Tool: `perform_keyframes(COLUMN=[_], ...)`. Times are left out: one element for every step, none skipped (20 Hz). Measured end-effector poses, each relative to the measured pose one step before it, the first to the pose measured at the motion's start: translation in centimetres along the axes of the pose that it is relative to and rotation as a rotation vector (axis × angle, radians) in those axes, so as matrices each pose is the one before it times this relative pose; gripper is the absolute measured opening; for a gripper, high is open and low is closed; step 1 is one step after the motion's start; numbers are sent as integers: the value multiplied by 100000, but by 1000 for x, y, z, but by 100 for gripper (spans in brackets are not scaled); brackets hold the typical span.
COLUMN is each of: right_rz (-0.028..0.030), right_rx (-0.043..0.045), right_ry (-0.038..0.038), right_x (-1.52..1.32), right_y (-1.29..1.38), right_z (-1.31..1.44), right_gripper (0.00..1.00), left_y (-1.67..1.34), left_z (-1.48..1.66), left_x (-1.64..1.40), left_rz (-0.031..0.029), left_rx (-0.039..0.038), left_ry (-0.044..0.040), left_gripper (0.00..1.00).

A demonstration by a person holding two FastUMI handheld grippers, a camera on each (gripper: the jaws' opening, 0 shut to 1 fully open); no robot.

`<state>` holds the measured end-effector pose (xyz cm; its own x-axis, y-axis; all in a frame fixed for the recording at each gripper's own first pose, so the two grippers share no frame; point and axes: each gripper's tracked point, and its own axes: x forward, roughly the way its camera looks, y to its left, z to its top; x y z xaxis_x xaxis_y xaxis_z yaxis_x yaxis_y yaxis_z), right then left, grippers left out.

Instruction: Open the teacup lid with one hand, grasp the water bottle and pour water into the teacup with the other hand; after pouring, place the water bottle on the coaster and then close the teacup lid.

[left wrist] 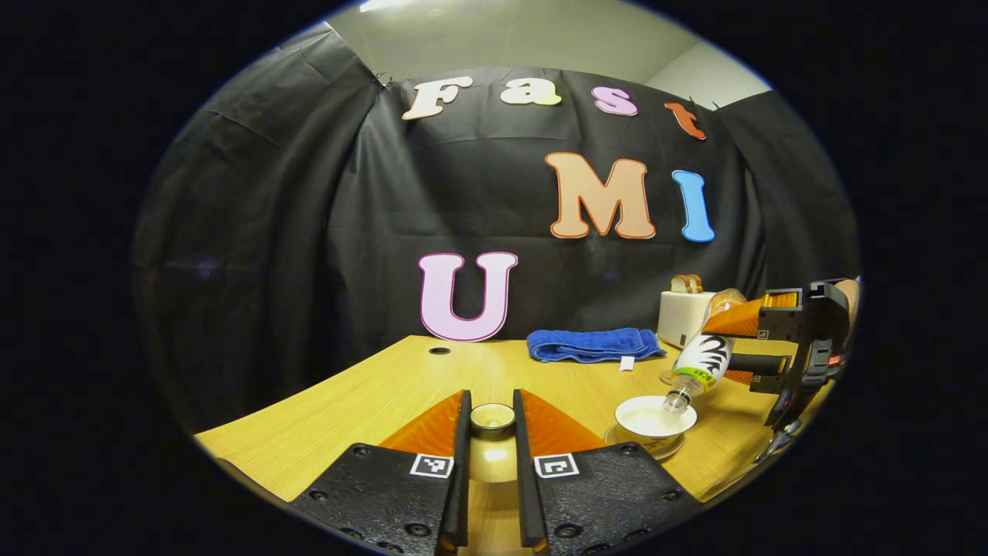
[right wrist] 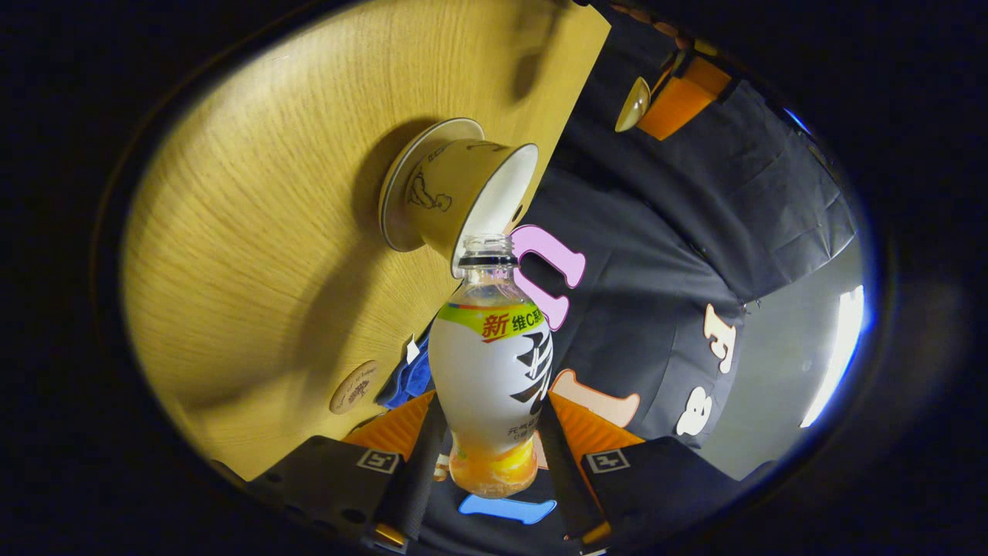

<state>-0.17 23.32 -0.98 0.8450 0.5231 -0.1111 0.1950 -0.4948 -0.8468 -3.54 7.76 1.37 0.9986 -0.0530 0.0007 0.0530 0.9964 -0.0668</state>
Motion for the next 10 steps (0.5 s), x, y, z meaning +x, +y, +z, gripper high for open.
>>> perform_keyframes(right_rz=[87,458,1074,1272,512,-184,572,1185,1636,1715], right_rx=[164,1967,3580,5882,7317,7849,8666,8577,8765,8861], right_ry=[-113,137,296,148,-39,271,326,846,695,1088], right_x=[-10,-26,61,42,-54,-16,-281,-197,-90,-152], right_y=[-111,131,310,412,247,59,215,340,404,392], right_z=[7,30,-16,191,-34,105,131,-16,-208,-281], right_gripper=[73,73,73,73,73,70,70,70,70,70], left_y=[-298,-211,-126,-106,-27,-48,-80,-26,-187,-196], left_z=[174,3,49,164,191,205,171,107,260,99], left_x=[181,128,171,153,81,98,60,40,-9,55], left_rz=[-797,-668,-214,-409,5,76,262,258,148,-60], left_rx=[-715,-614,-230,-29,160,374,719,644,575,602], left_ry=[-156,271,412,86,-86,131,4,-73,-172,-49], left_gripper=[23,23,23,23,23,23,23,23,23,23])
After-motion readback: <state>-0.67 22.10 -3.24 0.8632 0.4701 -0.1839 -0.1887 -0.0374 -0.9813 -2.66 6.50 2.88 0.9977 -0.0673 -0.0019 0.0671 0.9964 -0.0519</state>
